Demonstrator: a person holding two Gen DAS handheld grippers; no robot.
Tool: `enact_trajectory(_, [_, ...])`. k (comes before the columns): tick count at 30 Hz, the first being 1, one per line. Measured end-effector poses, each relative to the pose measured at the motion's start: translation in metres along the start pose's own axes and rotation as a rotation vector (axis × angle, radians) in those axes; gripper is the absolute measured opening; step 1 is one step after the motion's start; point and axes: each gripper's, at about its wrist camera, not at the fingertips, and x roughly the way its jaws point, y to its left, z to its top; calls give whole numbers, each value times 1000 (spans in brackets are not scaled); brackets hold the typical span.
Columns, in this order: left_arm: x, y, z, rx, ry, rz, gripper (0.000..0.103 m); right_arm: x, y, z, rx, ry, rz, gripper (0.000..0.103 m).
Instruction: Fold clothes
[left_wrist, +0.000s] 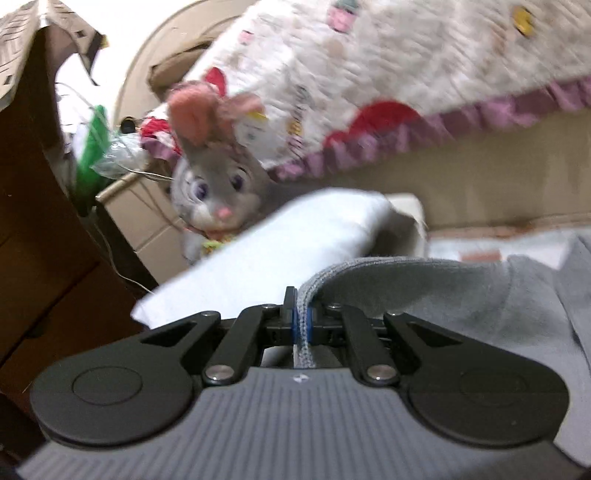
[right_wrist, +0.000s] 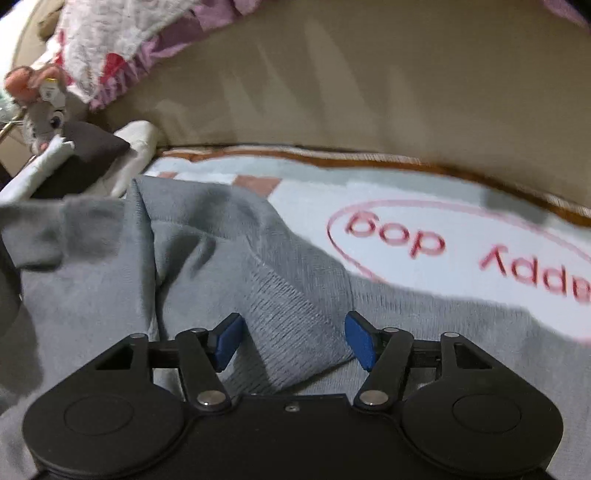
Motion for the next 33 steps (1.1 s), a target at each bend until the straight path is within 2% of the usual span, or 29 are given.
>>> enact_trajectory(2, [12, 11, 13, -14, 1, 12, 4, -1, 6, 1, -81, -36, 28, 27])
enact_trajectory(4, [25, 18, 24, -17, -4, 33, 4, -4, 13, 4, -125, -62, 20, 12])
enact_trajectory(5, [29, 20, 29, -10, -10, 51, 4, -8, 16, 6, -138, -95, 7, 5])
enact_trajectory(8, [38, 30, 41, -51, -31, 83, 4, -29, 20, 18, -158, -204, -59, 5])
enact_trajectory(11, [46, 33, 47, -91, -38, 93, 4, -57, 15, 37, -123, -339, -83, 5])
enact_trajectory(14, [58, 13, 37, -35, -46, 84, 5, -70, 14, 53, -159, -456, -106, 5])
enact_trajectory(16, [67, -6, 25, 54, -12, 61, 11, -59, 5, 60, -164, -421, -21, 8])
enact_trajectory(17, [71, -15, 18, 103, 17, 62, 15, -49, 0, 62, -149, -352, -22, 24])
enact_trajectory(18, [70, -24, 11, 141, 33, 61, 19, -39, -4, 61, -135, -272, -43, 31])
enact_trajectory(19, [63, -30, 6, 160, 36, 31, 25, -36, -10, 60, -123, -215, -48, 40])
enact_trajectory(20, [57, -36, 1, 179, 40, 1, 37, -35, -16, 58, -110, -165, -47, 41])
enact_trajectory(22, [40, -46, -9, 200, 53, -85, 52, -46, -30, 58, -69, -116, -20, 47])
enact_trajectory(24, [25, -56, -15, 184, 83, -176, 52, -65, -46, 55, 24, -65, -43, 47])
enact_trajectory(26, [14, -68, -22, 163, 115, -266, 54, -87, -58, 47, 37, -30, -21, 54])
enact_trajectory(28, [10, -83, -29, 150, 139, -308, 59, -103, -61, 35, -43, 1, -27, 59])
enact_trajectory(30, [14, -97, -33, 153, 162, -321, 60, -106, -59, 24, -170, 13, -112, 60])
enact_trajectory(32, [18, -106, -33, 142, 192, -335, 60, -102, -61, 18, -238, -9, -193, 60])
enact_trajectory(33, [21, -104, -30, 112, 205, -350, 60, -98, -64, 18, -246, -10, -186, 60])
